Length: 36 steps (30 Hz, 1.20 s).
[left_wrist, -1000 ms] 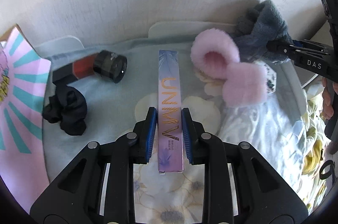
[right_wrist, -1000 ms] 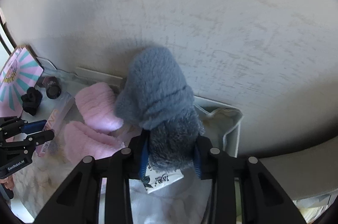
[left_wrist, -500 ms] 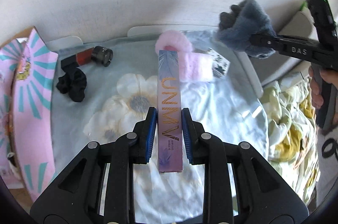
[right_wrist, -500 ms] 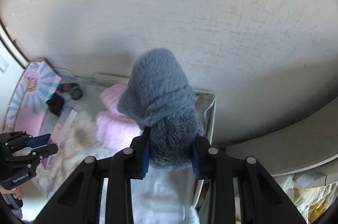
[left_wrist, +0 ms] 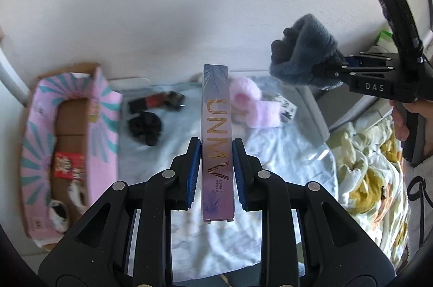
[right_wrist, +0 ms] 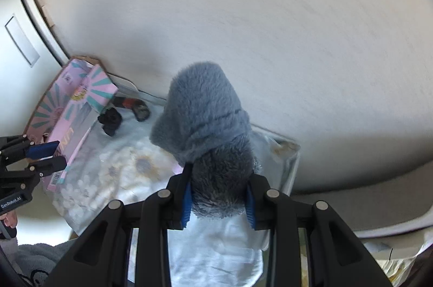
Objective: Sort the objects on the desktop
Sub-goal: 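Lift the lipstick box and grey mitten off the table, then carry both items over the cardboard box and open both tools to drop them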
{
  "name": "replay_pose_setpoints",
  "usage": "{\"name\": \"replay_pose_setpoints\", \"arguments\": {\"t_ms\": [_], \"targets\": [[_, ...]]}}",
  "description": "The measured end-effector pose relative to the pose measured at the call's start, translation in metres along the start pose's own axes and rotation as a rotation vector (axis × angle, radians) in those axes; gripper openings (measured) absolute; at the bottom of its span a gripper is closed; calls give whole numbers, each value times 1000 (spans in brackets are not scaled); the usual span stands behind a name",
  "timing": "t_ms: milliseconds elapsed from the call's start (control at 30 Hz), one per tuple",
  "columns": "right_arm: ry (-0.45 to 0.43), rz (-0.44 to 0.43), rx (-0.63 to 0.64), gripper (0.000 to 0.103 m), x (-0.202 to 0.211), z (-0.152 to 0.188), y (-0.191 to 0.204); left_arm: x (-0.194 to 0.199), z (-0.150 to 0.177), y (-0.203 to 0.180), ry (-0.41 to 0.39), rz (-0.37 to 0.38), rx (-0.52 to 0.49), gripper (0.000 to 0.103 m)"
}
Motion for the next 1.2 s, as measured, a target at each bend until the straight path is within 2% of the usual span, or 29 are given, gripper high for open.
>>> {"name": "replay_pose_setpoints", "arguments": {"t_ms": [233,567,833,1033,1200], "targets": [[-45,-35,97,29,10,-41,53,25,-3,54,-39,-31,67,22],[-58,-112,251,29,8,-91,141,55,7,130,-65,-82,182,22],[-16,-187,364,29,-14,-106,214,73,24,180,-78,-116,262,22],[15,-211,468,29,-23,-114,264,83,40,212,-84,-131,309,22],[76,-235,544,29,-38,-112,304,81,56,230,-85,-132,359,22]]}}
Point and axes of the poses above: each gripper's, at about its wrist camera, not at the fingertips, and x roughly against the way its jaws point, y to its left, z to its underside, the point moved 9 cm from there along -x, roughly the way its jaws point, and after that the axes turned 5 degrees about y, right-handed, at the moved point
